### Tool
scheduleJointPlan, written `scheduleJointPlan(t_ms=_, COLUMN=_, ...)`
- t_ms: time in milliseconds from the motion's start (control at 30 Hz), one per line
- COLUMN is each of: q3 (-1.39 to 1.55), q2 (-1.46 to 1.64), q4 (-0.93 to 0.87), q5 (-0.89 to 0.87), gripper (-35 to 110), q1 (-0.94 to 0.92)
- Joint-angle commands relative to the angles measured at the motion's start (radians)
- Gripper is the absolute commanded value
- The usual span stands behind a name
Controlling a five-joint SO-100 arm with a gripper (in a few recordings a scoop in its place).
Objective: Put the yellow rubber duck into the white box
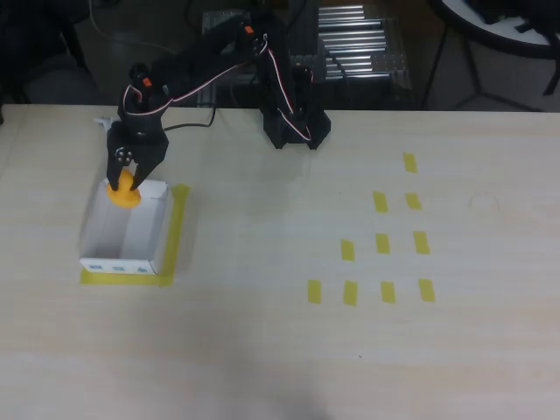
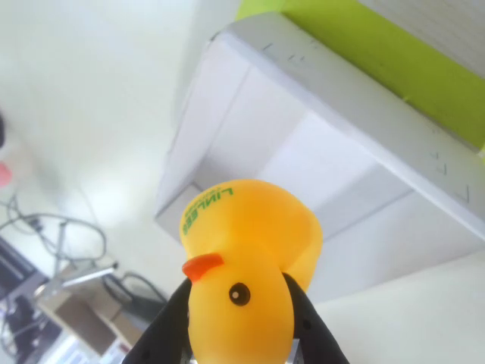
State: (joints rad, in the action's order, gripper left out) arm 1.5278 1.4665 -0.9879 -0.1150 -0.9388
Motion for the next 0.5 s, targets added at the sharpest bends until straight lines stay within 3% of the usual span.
scheduleJointPlan(t_ms=0, q3=-0.103, q2=-0.005, q4=0.023, q5=-0.009, gripper=0, q1=-0.008)
scheduleJointPlan(t_ms=267, q3=-0.100, q2=-0.048, q4=0.031, q5=0.005, gripper=1, q1=-0.002)
scheduleJointPlan(t_ms=467, q3=-0.077, q2=-0.054, q4=0.041, q5=0.005, gripper=11, q1=-0.003)
